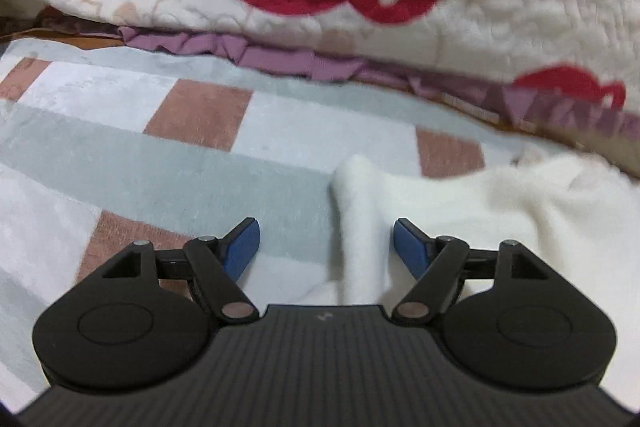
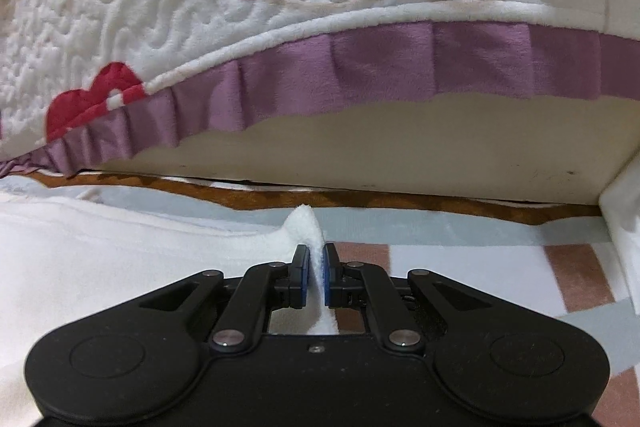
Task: Fold clothes
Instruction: 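Grasp the fleece edge with the left gripper while the right gripper grasps too, then open both grippers and release the fleece edge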
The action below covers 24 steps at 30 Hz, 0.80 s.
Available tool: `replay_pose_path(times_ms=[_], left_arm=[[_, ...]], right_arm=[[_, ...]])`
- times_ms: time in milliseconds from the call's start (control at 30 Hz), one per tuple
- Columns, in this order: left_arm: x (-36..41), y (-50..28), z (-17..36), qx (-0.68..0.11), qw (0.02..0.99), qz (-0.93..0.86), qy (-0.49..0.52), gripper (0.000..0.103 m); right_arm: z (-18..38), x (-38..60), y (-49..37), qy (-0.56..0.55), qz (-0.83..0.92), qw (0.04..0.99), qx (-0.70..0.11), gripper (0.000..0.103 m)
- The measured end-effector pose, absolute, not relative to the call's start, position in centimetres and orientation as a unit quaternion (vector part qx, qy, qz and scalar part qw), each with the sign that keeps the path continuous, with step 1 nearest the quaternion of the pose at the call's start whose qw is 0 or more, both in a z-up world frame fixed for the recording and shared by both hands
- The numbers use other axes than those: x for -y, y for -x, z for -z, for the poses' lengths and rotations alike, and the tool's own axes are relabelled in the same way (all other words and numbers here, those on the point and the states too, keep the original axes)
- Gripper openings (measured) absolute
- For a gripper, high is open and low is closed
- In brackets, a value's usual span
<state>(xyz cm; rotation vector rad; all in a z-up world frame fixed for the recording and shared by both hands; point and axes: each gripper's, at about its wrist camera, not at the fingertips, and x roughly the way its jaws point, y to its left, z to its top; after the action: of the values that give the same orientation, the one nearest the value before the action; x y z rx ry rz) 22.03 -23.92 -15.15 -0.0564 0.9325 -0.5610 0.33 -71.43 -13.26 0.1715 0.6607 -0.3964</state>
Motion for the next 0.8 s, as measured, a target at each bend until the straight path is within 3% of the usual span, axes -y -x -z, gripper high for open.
replay_pose_path(times_ms=[33, 233, 267, 333, 467, 500, 533, 600, 667, 733, 800], left_arm=[[24.3, -22.2, 15.1, -0.442, 0.85, 0.285, 0.035, 0.004], [21.7, -19.3, 10.3, -0.32, 0.912, 0.251, 0.053, 0.006], [21.6, -19.2, 10.2, -0.311, 0.919, 0.24, 0.044, 0.006], [22.2, -19.5, 11.1, -0.322, 0.919, 0.225, 0.018, 0.006], [23.0, -19.9, 13.6, -0.378, 0.902, 0.207, -0.035, 0.018], [22.7, -18.9, 13.1, -0.367, 0.906, 0.206, -0.047, 0.032], [22.4, -17.8, 12.4, -0.355, 0.909, 0.211, -0.055, 0.052], [21.8, -15.5, 11.1, -0.33, 0.915, 0.222, -0.071, 0.065], [20.8, -13.4, 10.0, -0.332, 0.911, 0.24, -0.057, 0.066], [19.6, -11.0, 9.8, -0.354, 0.897, 0.263, -0.027, 0.066], [18.3, -9.1, 10.4, -0.385, 0.881, 0.276, 0.008, 0.066]], right_arm=[[13.0, 71.6, 0.1, -0.092, 0.185, 0.929, -0.308, 0.007], [9.9, 73.7, 4.3, -0.198, 0.181, 0.947, -0.179, 0.006], [9.8, 74.0, 4.4, -0.204, 0.184, 0.945, -0.179, 0.0], [10.1, 74.6, 3.7, -0.184, 0.213, 0.938, -0.204, 0.001], [10.8, 75.9, 3.1, -0.161, 0.253, 0.921, -0.248, 0.002], [10.7, 75.8, 3.2, -0.157, 0.245, 0.922, -0.254, 0.003], [10.7, 75.4, 3.5, -0.161, 0.233, 0.922, -0.262, 0.009], [10.8, 74.6, 4.1, -0.175, 0.206, 0.921, -0.281, 0.011], [10.4, 73.5, 5.6, -0.203, 0.19, 0.917, -0.286, 0.033], [10.1, 72.0, 8.6, -0.243, 0.178, 0.914, -0.273, 0.048], [10.2, 70.6, 11.5, -0.283, 0.162, 0.91, -0.255, 0.051]])
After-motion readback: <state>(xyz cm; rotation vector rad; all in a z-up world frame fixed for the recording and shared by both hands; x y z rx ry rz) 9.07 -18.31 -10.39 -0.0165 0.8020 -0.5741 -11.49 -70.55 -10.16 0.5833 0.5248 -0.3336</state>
